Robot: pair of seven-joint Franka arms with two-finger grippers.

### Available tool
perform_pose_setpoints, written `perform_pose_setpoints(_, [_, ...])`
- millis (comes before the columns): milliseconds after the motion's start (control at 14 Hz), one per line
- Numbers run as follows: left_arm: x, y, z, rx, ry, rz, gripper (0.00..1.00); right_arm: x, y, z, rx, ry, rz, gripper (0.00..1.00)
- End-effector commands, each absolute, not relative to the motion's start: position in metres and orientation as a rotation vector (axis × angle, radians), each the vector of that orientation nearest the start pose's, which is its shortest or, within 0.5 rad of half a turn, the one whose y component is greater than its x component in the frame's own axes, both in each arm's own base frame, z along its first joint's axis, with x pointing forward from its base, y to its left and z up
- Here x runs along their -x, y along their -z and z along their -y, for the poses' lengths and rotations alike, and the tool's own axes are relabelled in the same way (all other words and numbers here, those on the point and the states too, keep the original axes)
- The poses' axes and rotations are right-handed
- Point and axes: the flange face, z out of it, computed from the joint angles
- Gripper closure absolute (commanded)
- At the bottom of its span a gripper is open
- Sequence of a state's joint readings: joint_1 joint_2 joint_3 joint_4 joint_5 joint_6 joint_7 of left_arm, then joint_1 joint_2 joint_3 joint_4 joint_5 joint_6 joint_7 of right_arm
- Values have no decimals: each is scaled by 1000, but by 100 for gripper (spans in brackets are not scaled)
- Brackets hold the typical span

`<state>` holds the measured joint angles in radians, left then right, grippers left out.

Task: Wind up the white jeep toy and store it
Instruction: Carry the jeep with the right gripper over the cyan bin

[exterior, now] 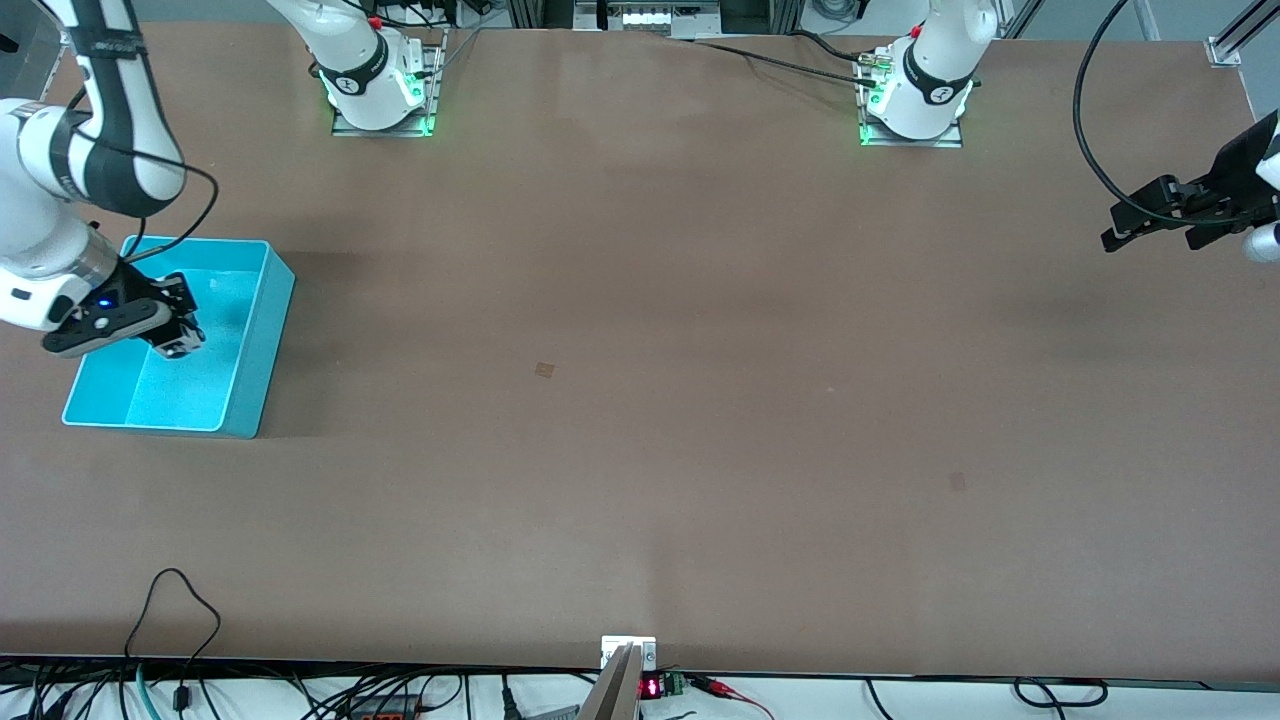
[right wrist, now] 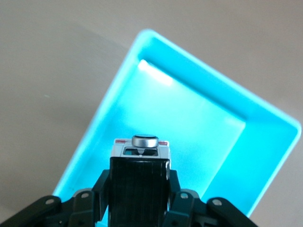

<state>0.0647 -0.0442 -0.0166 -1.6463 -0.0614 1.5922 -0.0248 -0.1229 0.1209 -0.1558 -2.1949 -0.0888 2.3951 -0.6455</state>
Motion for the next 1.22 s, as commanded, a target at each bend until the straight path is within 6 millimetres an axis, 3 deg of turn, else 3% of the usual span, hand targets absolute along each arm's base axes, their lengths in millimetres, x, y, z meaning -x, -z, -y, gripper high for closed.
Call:
perform_pose_setpoints(0, [-538,-618,-16,3203,2,79,0,-531,-309,162,3204,-9,452,100])
perform_pose_setpoints(358, [-538,-619,-14,3203,4,72,0,-522,-262,176,3225,-135,100,100])
perform_pose_setpoints(788, [-538,-620,-14,3202,6,91,0,-514,-224,181,3217,-241,-35,96])
perform_pose_setpoints(860, [-538,-620,-14,3197,6,88,0,-513,-222,181,3216,-246,-35,90])
perform_pose_setpoints(1003, [-537,-623,-10,3166,17,67,0,-512,-219,182,3215,-256,-37,66])
perform_pose_setpoints(1075, [-536,-624,-11,3166,20,69,0,-512,-219,182,3215,-258,-37,60])
perform_pose_setpoints(1147, [-535,-624,-11,3166,17,69,0,-512,-219,182,3215,-258,-37,48])
